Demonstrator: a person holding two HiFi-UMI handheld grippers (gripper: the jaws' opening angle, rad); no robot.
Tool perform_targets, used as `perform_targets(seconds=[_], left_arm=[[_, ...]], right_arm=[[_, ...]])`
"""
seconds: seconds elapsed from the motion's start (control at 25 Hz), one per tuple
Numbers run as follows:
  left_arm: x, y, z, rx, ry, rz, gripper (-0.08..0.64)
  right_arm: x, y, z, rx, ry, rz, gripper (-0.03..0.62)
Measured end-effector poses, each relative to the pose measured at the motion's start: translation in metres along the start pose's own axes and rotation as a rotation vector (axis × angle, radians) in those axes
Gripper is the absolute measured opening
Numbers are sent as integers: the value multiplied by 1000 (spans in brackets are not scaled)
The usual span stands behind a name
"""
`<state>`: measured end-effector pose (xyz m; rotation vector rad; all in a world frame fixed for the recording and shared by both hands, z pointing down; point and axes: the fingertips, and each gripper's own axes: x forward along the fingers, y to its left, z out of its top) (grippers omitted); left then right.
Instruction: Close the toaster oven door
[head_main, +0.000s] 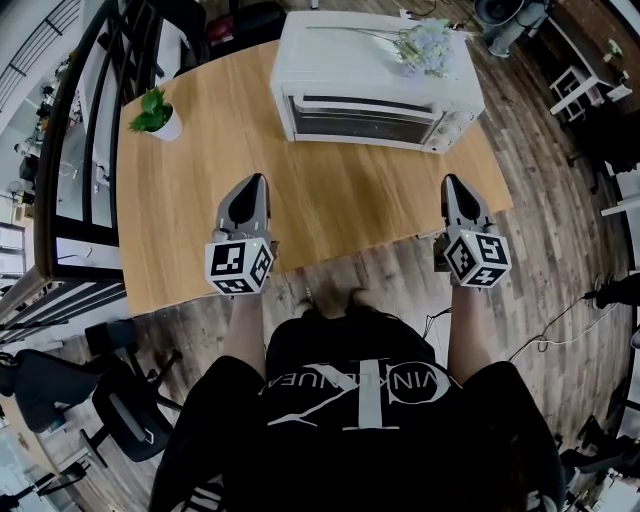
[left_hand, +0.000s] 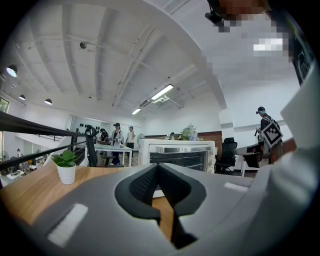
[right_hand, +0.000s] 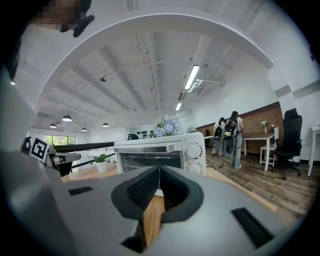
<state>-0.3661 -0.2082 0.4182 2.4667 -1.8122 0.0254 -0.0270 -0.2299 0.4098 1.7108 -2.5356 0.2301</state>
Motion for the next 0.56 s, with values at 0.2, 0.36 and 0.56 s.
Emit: perform_targets(seconds=[0.2, 0.36, 0.56], left_arm=[[-1, 0, -1, 1, 4, 1, 11], [-3, 0, -2, 3, 6, 4, 10], [-3, -1, -2, 2, 4, 4, 10]], right_arm=[[-1, 2, -2, 8, -1, 5, 20], [-2, 4, -3, 6, -1, 11, 20], [-2, 3, -3, 4, -4, 14, 20]])
